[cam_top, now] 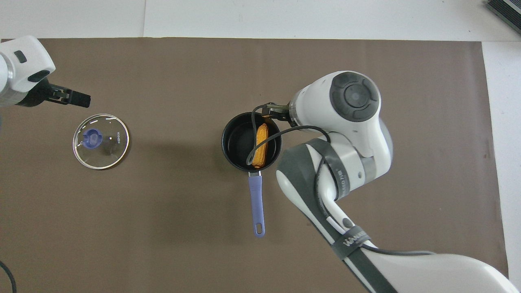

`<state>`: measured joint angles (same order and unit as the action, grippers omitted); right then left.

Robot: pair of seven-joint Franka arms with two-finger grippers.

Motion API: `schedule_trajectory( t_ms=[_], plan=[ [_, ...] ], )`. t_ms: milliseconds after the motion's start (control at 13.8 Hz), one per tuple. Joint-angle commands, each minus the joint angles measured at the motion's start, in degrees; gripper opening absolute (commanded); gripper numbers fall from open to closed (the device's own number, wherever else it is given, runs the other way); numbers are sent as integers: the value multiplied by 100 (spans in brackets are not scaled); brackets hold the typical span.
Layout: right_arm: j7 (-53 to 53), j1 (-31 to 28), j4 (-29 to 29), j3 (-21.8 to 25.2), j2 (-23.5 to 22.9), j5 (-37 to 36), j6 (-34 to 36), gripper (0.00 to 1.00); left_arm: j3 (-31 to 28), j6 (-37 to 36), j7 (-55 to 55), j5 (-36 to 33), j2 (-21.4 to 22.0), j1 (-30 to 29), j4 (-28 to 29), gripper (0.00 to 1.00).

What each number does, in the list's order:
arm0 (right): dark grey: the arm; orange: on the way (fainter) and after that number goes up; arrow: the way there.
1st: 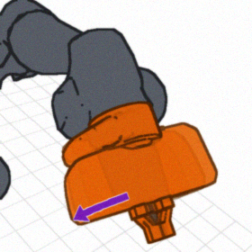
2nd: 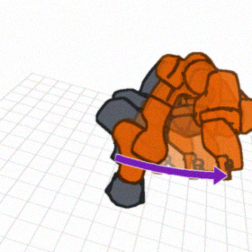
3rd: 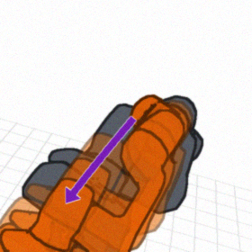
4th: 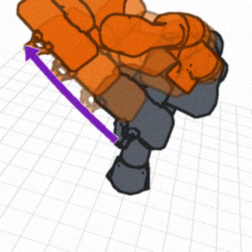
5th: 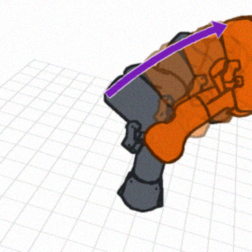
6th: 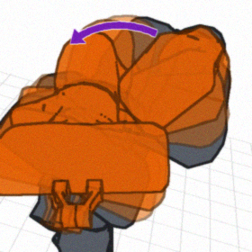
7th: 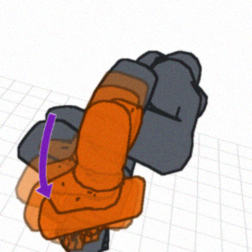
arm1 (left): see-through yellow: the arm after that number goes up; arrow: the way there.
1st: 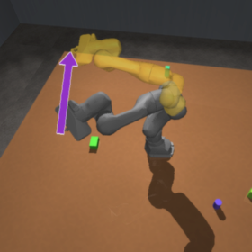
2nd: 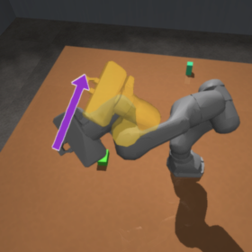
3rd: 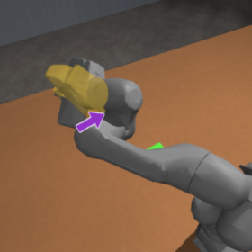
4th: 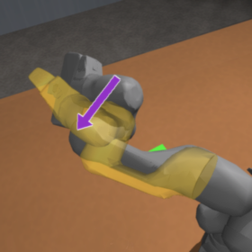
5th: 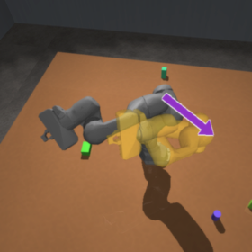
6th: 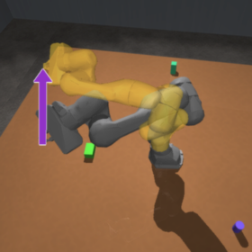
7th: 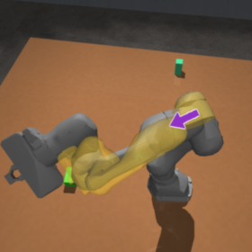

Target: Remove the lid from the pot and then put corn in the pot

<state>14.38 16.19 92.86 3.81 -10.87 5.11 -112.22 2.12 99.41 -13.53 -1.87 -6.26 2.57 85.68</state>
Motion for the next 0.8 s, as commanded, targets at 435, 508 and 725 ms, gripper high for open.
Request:
schedule_trajectory(
  t_ms=[435,508,725],
  plan=[
    [-1682,-1125,-196,15,1130,-274,1780,100,-27,-1221,-1,-33,952,42,37,100],
    [-1763,-1152,-233,50,1131,-222,1966,100,-45,-1327,-1,-6,952,42,19,100],
    [-1816,-1371,-250,77,1149,-318,2046,100,-88,-1459,26,107,925,-11,10,100]
  ],
)
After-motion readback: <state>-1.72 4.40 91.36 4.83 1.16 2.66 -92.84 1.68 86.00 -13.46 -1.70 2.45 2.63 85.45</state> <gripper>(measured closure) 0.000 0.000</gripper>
